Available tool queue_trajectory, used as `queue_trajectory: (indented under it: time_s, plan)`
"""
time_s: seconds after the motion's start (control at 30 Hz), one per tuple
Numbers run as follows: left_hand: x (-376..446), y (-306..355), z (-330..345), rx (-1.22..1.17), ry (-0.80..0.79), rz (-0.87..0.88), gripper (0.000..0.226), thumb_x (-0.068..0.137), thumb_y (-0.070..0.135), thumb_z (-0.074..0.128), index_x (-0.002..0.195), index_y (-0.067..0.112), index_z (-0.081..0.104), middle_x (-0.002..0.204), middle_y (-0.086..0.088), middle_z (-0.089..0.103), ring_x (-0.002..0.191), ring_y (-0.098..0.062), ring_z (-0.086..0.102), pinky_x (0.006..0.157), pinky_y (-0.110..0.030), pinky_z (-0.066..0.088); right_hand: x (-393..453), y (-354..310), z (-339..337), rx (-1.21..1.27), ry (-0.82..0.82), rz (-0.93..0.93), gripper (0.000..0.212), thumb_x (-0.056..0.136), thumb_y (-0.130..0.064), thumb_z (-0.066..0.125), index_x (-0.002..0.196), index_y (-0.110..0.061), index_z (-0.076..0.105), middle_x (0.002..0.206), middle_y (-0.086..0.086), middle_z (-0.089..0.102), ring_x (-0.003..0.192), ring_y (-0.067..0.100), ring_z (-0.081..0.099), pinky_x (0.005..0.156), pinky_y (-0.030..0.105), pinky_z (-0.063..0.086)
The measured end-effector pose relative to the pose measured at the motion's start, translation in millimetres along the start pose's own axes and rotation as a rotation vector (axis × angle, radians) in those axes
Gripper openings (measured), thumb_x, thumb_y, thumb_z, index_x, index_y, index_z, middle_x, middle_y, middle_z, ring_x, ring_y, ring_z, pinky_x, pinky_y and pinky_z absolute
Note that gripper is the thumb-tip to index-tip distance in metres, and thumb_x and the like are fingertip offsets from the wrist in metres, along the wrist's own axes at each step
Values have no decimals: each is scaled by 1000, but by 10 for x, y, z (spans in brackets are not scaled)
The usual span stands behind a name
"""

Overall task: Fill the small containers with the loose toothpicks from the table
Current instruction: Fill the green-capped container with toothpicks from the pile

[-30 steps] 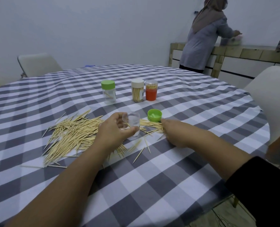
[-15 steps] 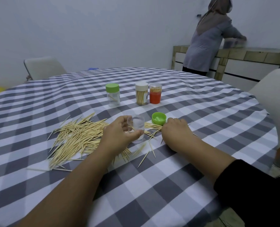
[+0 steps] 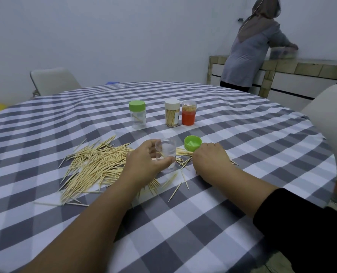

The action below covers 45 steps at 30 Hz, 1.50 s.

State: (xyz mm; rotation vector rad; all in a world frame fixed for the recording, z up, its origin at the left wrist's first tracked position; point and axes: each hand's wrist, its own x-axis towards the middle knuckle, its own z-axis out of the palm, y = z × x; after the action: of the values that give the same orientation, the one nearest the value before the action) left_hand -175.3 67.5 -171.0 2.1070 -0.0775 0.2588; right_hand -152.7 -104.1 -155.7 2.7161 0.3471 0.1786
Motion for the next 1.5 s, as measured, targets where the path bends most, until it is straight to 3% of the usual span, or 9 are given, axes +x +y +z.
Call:
queue_trajectory:
  time_s: [0.1, 0.37, 0.63, 0.83, 1.0, 1.1, 1.23, 1.37, 1.5]
  plan:
    - [1, -2, -2, 7, -1, -1, 66, 68, 39, 82, 126, 24, 55, 116, 8, 64, 103, -7, 61, 101, -38, 47, 20, 60, -53, 65, -11, -6, 26, 94, -6, 40, 113, -5, 58, 114, 13, 57, 104, 29, 55, 76, 31, 37]
    - [12, -21, -3, 1, -10, -6, 58, 67, 41, 83, 117, 32, 55, 107, 14, 63, 101, -5, 62, 101, -39, 46, 168, 266, 1, 240, -117, 29, 27, 95, -11, 42, 117, -7, 58, 95, 7, 48, 83, 21, 47, 68, 28, 40]
    - [13, -16, -2, -23, -11, -6, 60, 67, 38, 83, 119, 28, 56, 113, 8, 64, 102, -7, 62, 96, -36, 51, 37, 120, 35, 124, -39, -67, 29, 96, -8, 39, 121, -2, 52, 119, 14, 48, 109, 28, 48, 82, 32, 40]
    - [16, -41, -2, -24, -7, 2, 51, 66, 42, 83, 105, 40, 51, 110, 12, 65, 103, -5, 62, 101, -40, 45, 29, 64, 33, 128, 40, -18, 29, 96, -6, 37, 119, -2, 54, 118, 15, 51, 109, 29, 50, 85, 33, 43]
    - [33, -66, 15, -32, -1, 6, 52, 65, 42, 83, 108, 41, 53, 107, 15, 64, 102, -4, 62, 100, -39, 46, 29, 120, -29, 243, 10, 75, 26, 94, -5, 41, 118, -8, 52, 111, 10, 57, 102, 26, 57, 75, 31, 42]
    - [32, -68, 16, -25, -4, 7, 60, 66, 42, 83, 119, 32, 57, 107, 13, 64, 103, -5, 62, 99, -38, 48, 65, 175, -167, 449, -60, 166, 25, 93, -7, 45, 116, -10, 53, 107, 8, 60, 98, 25, 58, 71, 29, 41]
    - [27, -60, 17, -24, -3, 8, 64, 66, 42, 82, 123, 28, 57, 112, 9, 65, 103, -5, 62, 98, -38, 49, 125, 203, -278, 974, 69, 189, 17, 98, -12, 43, 105, -13, 58, 100, 7, 63, 89, 22, 57, 66, 29, 42]
    - [26, -53, 23, -22, 1, 18, 62, 67, 41, 83, 121, 28, 57, 112, 8, 66, 103, -7, 62, 96, -38, 50, 162, 122, -387, 1530, 117, 192, 17, 99, -12, 44, 107, -9, 59, 92, 7, 66, 89, 21, 64, 76, 30, 51]
    - [28, -48, 20, -31, 0, 21, 60, 67, 39, 83, 120, 28, 57, 111, 9, 65, 101, -6, 62, 94, -36, 52, 244, 47, -462, 1752, 203, 188, 16, 99, -9, 44, 102, -9, 59, 82, 5, 65, 86, 24, 66, 89, 41, 52]
